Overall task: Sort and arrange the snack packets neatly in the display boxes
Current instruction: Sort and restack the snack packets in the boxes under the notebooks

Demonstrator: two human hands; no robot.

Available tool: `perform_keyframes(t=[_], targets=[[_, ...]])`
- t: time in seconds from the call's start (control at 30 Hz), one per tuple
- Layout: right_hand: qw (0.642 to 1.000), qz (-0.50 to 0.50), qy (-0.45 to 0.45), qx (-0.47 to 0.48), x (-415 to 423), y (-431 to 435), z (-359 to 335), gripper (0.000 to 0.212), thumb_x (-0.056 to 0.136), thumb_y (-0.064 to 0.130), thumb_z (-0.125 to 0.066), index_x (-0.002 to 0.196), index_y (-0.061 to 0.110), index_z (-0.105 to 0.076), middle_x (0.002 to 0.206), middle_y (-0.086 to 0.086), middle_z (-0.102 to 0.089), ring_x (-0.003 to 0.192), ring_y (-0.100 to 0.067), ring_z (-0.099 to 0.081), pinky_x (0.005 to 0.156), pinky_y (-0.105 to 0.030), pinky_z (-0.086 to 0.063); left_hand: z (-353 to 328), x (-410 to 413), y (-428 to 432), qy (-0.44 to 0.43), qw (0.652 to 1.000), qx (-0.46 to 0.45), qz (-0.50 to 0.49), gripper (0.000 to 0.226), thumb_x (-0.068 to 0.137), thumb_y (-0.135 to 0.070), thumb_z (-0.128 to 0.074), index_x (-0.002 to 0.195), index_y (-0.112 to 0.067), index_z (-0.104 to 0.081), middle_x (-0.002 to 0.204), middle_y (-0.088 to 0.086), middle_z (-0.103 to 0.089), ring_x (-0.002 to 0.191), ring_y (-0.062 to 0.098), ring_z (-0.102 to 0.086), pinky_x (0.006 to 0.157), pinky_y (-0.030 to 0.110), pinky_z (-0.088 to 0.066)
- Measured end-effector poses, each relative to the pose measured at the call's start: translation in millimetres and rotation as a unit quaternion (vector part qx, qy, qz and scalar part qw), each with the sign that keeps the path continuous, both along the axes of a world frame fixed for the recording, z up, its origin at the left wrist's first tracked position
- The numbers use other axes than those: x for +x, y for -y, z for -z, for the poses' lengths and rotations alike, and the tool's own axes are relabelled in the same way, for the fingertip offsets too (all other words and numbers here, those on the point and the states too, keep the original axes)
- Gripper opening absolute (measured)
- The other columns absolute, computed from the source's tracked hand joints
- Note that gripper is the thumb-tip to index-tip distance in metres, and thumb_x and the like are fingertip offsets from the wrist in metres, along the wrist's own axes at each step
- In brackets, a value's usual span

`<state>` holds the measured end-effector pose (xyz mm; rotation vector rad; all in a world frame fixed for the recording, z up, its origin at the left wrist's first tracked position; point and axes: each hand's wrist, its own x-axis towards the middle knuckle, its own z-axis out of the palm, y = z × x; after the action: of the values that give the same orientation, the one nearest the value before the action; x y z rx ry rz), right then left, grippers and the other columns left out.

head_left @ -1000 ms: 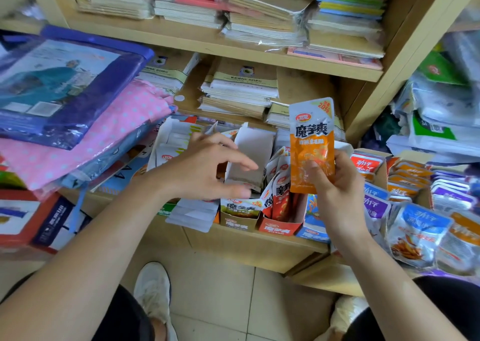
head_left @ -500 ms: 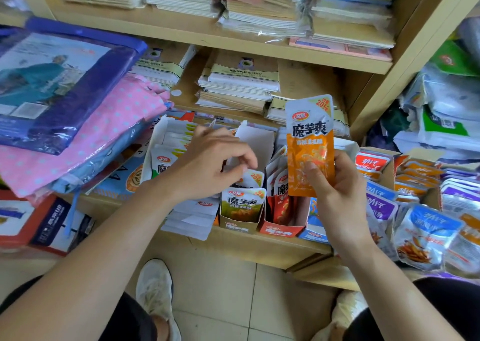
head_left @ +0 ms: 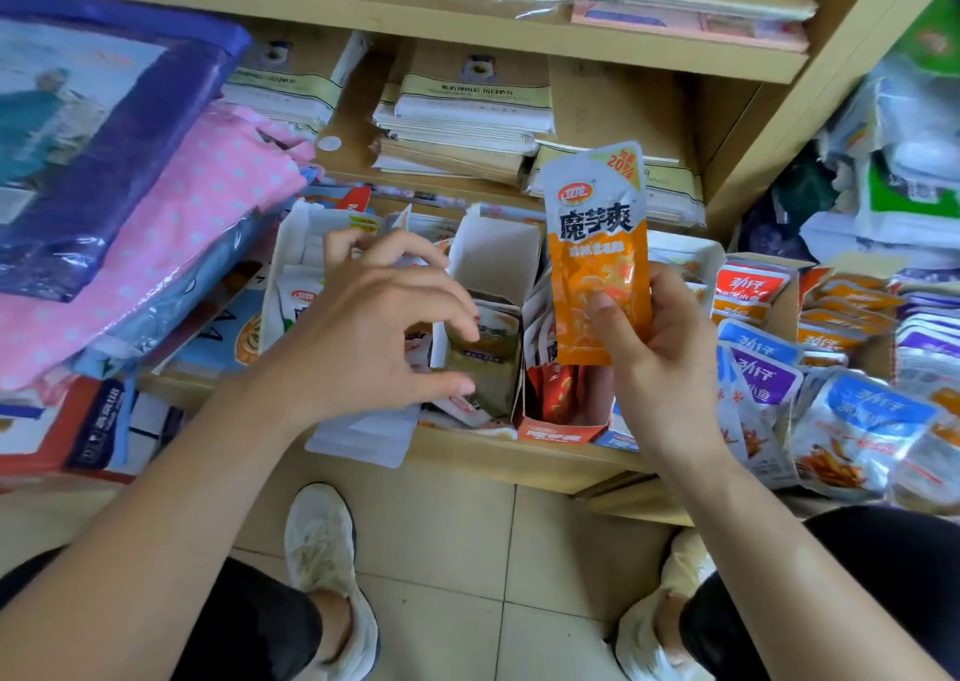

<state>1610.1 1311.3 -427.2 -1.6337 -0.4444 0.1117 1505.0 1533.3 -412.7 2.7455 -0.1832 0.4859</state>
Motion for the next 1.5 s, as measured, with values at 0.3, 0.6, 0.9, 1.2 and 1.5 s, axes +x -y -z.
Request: perform_keyframes(t=[0.3,0.6,0.9,1.2,1.5], targets=[[1.0,-0.002,-0.015,-0.005,2.7,-1.1,-0.3,0.016,0.098,0.019,-0.063,0.111,0.01,-0.062,0.1,0.001,-0.073,0.092,-0.014,-0.072,0.075,-0.03,-0.06,3.2,-6.8,8.2,-0.012,0.994,0.093,-0.049,0.081,0.065,-0.069,-0.07,0.135,-0.029,-0.062,0.126,-0.009,-0.058,0.123,0.026,-0.047,0.092,0.046,-0.027],[1.0,0.001,-0.018,-0.013,1.2,-1.5,0.2,0.015,0.098,0.02,-0.063,0.11,0.01,-0.062,0.1,0.001,-0.073,0.092,-0.014,-0.072,0.075,-0.029,-0.06,3.3,-10.6,8.7,-0.002,0.997,0.073,-0.031,0.062,0.072,-0.063,-0.07,0.124,-0.029,-0.069,0.112,-0.013,-0.067,0.115,0.018,-0.059,0.099,0.045,-0.03],[1.0,-0.003,-0.015,-0.01,1.6,-4.3,2.0,0.012,0.099,0.019,-0.063,0.109,0.012,-0.063,0.099,0.0,-0.074,0.092,-0.017,-0.072,0.078,-0.038,-0.061,5.3,-11.2,13.2,-0.015,0.997,0.057,-0.039,0.034,0.07,-0.064,-0.07,0.086,-0.034,-0.073,0.114,-0.018,-0.068,0.131,0.024,-0.049,0.103,0.05,-0.025],[1.0,-0.002,-0.011,-0.014,0.4,-4.5,1.2,0.011,0.099,0.018,-0.063,0.108,0.012,-0.062,0.098,0.0,-0.074,0.092,-0.018,-0.072,0.078,-0.039,-0.062,3.5,-12.4,11.0,-0.08,0.994,0.073,-0.034,0.044,0.071,-0.07,-0.059,0.095,-0.039,-0.079,0.134,-0.018,-0.062,0.138,0.025,-0.04,0.103,0.051,-0.02],[1.0,-0.007,-0.005,-0.015,-0.6,-5.2,2.7,0.009,0.099,0.018,-0.062,0.107,0.015,-0.062,0.098,0.003,-0.073,0.093,-0.017,-0.072,0.078,-0.038,-0.061,15.0,-12.5,15.7,-0.123,0.977,0.156,-0.079,0.093,0.071,-0.076,-0.048,0.147,-0.023,-0.046,0.118,-0.005,-0.046,0.122,0.027,-0.039,0.106,0.052,-0.022]])
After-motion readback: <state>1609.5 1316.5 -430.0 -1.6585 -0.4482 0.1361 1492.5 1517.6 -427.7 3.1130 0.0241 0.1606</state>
